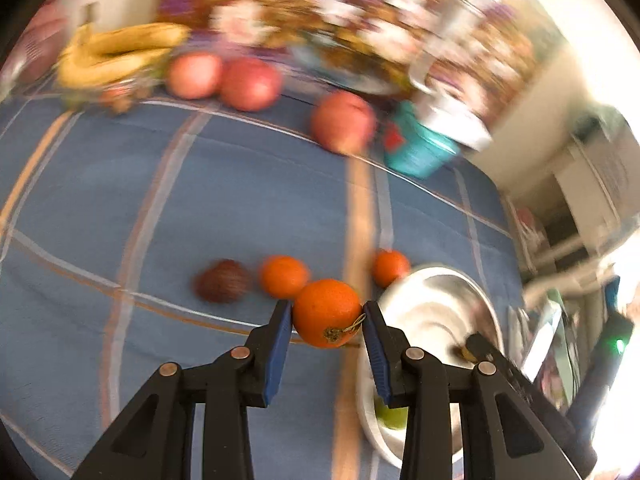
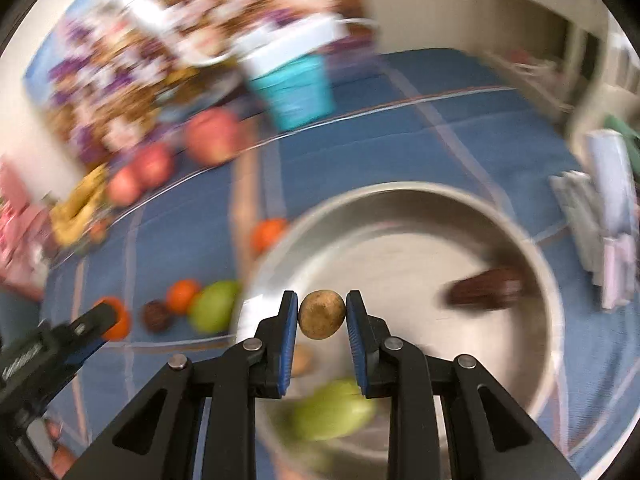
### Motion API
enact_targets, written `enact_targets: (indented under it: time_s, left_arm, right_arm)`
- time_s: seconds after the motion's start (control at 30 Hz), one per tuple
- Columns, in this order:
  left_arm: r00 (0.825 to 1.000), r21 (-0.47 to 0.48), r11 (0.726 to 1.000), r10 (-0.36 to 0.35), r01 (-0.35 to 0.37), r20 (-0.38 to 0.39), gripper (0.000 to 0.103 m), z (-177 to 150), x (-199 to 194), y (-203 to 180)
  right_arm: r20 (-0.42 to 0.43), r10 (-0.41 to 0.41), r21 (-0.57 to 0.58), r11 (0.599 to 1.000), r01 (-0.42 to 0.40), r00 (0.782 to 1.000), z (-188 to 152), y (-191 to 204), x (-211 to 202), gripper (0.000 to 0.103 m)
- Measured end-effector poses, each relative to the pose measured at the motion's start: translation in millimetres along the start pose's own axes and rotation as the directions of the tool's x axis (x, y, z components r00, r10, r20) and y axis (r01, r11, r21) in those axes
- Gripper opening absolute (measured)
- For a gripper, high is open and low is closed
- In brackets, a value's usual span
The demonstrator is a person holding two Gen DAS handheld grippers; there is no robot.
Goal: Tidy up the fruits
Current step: 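Carry the tan fruit and tangerine over the steel plate and open both tools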
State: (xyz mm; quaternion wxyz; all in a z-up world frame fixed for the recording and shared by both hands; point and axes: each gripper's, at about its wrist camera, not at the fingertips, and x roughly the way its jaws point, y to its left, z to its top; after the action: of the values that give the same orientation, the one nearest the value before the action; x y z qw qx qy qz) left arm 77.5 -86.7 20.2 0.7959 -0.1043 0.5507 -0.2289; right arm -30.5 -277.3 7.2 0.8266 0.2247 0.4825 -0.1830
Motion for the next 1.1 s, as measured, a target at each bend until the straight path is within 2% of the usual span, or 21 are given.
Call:
enact_targets:
  time_s: [0.07,0.17,0.33,0.57,0.77,0.87,1.03,1.1]
  left_arm:
    - [0.999,0.084,0.996,-0.038,0.040,-0.022,0.039,-5,11,-29]
    - [0.998,0.175,0.983,-0.044,0.052,-0.049,0.039,-14,30,-60]
    - [0.995,0.228,0.972,-0.037,0.056,-0.089,0.039,-23,55,-81]
    - [0.993,0.208,0.977,-0.027,0.050,-0.112,0.040,-25,62,-77]
    - [0.993,0.204,0.978,-0.022,0.046,-0.118,0.050,-25,62,-75]
    - [0.992,0.203,0.978,-0.026,0.051,-0.124,0.051,-25,61,-75]
    - [0.994,0.196,0.980,-0.016,0.038,-0.110,0.051,-21,55,-73]
    - [0.996,0.180,0.984,0.007,0.010,-0.091,0.052,-17,50,-67]
  right_arm:
    - [0.008,-0.042,0.053,0.998,0.042,0.999,4,-21,-2,0.026]
    - [0.018,-0.069,0.096,0.993,0.067,0.997,8,-40,-5,0.026]
    - [0.014,-0.062,0.125,0.990,0.060,0.998,10,-54,-3,0.026]
    - [-0.027,-0.051,0.129,0.990,0.054,0.998,11,-59,8,0.026]
    - [-0.038,-0.053,0.120,0.991,0.058,0.998,11,-56,12,0.026]
    - [-0.041,-0.053,0.135,0.989,0.058,0.998,12,-59,11,0.030]
    - [-0.039,-0.061,0.135,0.989,0.066,0.997,12,-61,10,0.031]
    - [-0.039,-0.060,0.129,0.990,0.064,0.997,12,-59,9,0.031]
